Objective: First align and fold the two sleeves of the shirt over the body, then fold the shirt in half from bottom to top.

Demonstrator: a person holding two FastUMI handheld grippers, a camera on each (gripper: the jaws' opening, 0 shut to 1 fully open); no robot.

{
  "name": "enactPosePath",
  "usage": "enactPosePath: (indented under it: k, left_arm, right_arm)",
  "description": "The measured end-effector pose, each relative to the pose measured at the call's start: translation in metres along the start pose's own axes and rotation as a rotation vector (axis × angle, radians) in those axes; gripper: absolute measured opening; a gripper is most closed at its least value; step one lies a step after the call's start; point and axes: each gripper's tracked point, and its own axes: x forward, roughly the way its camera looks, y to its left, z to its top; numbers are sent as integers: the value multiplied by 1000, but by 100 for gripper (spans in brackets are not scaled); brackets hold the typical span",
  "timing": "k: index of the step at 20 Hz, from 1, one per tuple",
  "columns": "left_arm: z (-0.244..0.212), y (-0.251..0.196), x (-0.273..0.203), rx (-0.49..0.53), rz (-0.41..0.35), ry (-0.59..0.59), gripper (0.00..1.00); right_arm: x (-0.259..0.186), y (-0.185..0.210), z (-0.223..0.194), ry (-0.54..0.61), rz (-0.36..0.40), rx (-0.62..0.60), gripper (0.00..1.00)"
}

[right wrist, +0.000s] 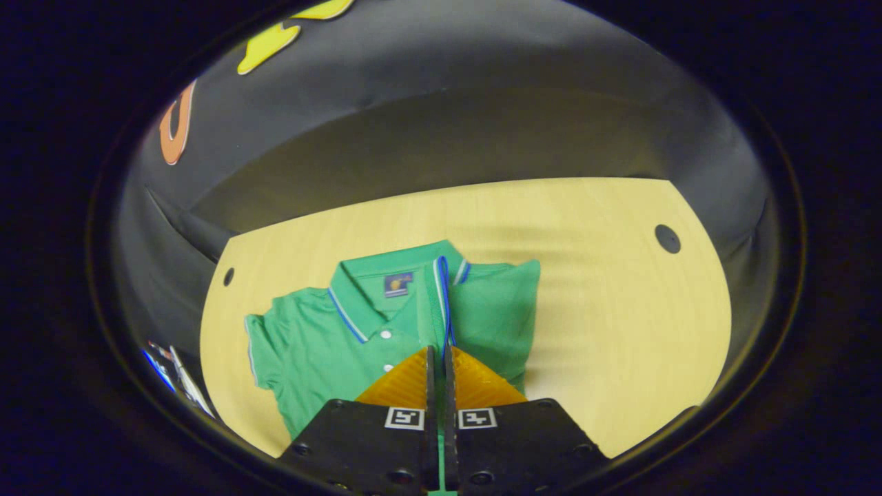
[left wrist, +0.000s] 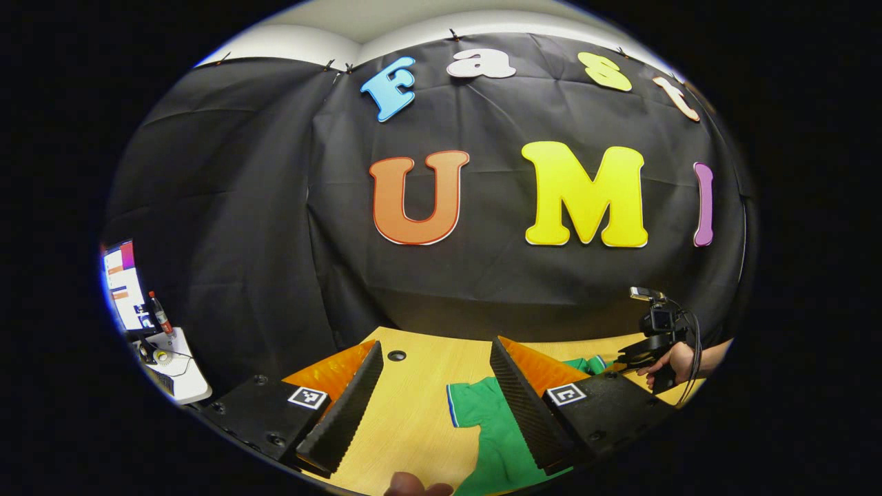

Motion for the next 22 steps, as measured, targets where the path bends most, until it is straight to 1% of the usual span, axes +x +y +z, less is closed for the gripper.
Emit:
enactPosePath:
  k: [1,2,3,4,5,7,8,9,11,14,15,16,19,22]
  left_arm:
    - [-1,2,1,-2,0,1,99]
    - [-1,5,2,-7,-5,4,99]
    - [-2,4,3,-13,-12,6,99]
    - [-5,4,4,-20,-22,11,99]
    - [-7,3,6,-26,-33,18,99]
    - [-14,0,9,-45,-66,36,99]
    - [-17,-3,11,-57,-86,47,99]
    - [-22,-5,16,-66,-104,61,99]
    - [-34,-10,23,-83,-140,107,99]
    - [-56,-20,38,-144,-204,194,98]
    - [-64,-22,45,-165,-219,227,97]
    - [-72,-24,53,-183,-234,261,95]
    - [-106,-22,83,-221,-253,369,95]
    - [-144,-29,108,-257,-297,515,97]
  right_arm:
    - [1,11,-3,0,25,12,7]
    - [-5,21,-2,-3,59,24,24]
    - [-7,29,-4,-7,79,34,29]
    - [-13,33,-2,-18,89,38,40]
    - [-18,31,0,-31,80,34,46]
    - [-29,23,4,-62,50,18,77]
    - [-37,21,5,-80,40,17,89]
    - [-44,18,7,-96,31,20,95]
    - [-63,9,6,-124,10,13,96]
    - [-91,-3,-1,-158,-13,-26,96]
    - [-103,-7,-4,-178,-23,-43,92]
    - [-113,-10,-5,-200,-34,-63,96]
    - [-142,-17,-21,-254,-60,-168,96]
    - [-167,-21,-43,-281,-67,-244,96]
